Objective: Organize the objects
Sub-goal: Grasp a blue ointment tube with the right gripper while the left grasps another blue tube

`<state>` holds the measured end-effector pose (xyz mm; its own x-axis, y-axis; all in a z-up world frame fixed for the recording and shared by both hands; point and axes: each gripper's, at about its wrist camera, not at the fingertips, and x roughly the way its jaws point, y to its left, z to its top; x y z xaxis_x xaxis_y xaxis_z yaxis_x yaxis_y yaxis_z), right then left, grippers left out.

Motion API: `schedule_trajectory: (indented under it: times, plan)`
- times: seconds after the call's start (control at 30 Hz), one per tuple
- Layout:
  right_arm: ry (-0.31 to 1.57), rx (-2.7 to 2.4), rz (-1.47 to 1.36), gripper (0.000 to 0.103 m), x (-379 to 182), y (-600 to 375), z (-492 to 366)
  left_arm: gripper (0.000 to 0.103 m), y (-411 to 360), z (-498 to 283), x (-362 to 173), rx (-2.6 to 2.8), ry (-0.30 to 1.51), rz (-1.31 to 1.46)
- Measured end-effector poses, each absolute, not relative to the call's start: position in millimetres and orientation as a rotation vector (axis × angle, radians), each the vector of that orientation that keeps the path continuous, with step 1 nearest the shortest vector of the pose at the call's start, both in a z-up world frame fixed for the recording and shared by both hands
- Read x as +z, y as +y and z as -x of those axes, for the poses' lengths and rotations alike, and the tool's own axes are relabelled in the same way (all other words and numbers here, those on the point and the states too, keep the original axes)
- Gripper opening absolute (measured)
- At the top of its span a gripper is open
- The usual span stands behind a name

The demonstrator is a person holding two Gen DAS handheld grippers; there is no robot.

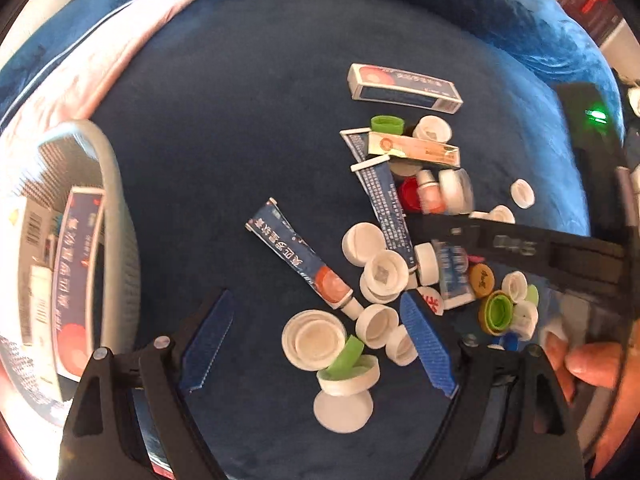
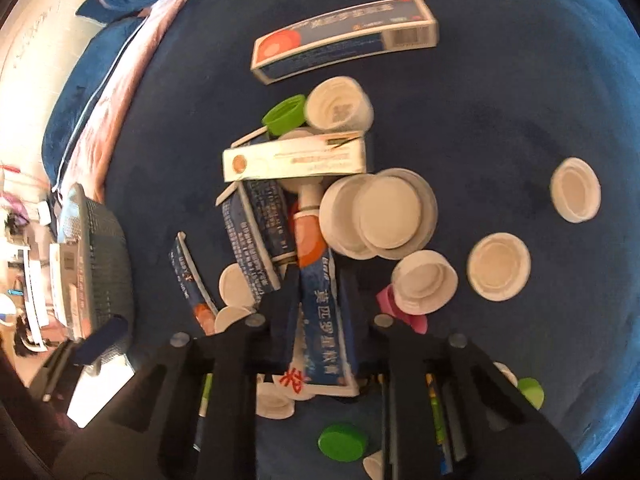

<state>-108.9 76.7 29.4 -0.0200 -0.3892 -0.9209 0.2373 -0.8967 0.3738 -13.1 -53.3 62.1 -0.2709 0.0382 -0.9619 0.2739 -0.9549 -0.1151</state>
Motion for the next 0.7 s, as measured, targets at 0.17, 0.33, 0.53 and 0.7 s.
schedule_trajectory:
  times: [0.17,0.33,0.53,0.7]
  plan:
    - [-0.175,-1.999,-1.845,0.018,32.1,93.4,112.1,0.087,-62.9,22.7,40.2,-2.255,0.541,-1.753]
    - [-0.162,-1.987,-1.847,0.018,30.9,92.0,112.3,0.083,-73.0,36.5,23.9,-2.188,0.616,-1.689]
    - [-0.133,-1.98,-1.85,0.019,30.1,91.3,113.7,0.054,-77.7,29.7,17.8,-2.121,0.611,-1.685]
    - [-0.087,-1.975,-1.888,0.021,21.6,88.1,112.1,0.063,-70.9,31.0,17.1,-2.145,0.639,-1.715]
